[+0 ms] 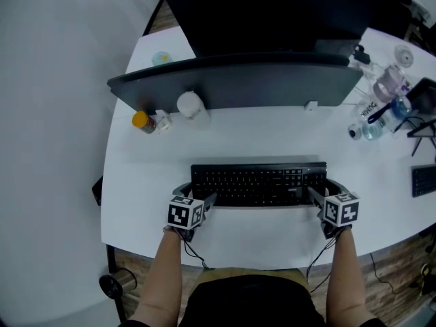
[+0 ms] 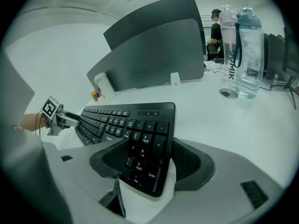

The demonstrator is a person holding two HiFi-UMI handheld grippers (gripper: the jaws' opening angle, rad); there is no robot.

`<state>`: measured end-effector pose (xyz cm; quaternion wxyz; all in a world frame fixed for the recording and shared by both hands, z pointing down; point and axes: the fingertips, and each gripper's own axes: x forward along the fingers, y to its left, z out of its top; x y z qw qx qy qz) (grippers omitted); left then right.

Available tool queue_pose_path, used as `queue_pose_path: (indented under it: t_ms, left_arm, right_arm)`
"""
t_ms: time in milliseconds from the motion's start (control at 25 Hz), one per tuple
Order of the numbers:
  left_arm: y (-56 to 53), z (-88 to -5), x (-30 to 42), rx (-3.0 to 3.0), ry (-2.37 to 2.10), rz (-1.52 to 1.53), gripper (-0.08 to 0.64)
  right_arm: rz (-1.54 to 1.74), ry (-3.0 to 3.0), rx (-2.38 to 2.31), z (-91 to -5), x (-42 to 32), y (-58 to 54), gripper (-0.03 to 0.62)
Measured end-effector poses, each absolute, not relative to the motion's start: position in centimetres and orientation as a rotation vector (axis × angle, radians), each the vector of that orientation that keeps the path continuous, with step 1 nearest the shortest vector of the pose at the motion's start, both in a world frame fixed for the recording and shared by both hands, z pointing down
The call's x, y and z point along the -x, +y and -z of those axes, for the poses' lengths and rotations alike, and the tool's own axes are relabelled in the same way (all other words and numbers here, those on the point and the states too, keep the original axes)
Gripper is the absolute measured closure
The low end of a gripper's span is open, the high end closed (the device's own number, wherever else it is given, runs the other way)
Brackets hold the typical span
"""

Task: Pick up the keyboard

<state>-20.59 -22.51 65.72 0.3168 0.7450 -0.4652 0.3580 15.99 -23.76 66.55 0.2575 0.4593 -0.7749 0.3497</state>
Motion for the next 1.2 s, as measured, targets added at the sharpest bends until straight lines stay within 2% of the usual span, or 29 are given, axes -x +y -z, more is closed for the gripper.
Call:
queue_pose_path:
  t_ms: [760,1200]
  left_arm:
    - [-24.6,-62.1,20.7,-2.039,-1.316,-0.965,0.215]
    - [-25.9,-57.6,20.7,-2.094,-1.378,-0.873,0.216]
  right_arm:
    - [-0.918,-2.132,-1.381,-63.9,-16.4,-24.4,0.3]
    - [-0.776,-2.215,-1.425,-58.3,-16.4,-26.4,0.301]
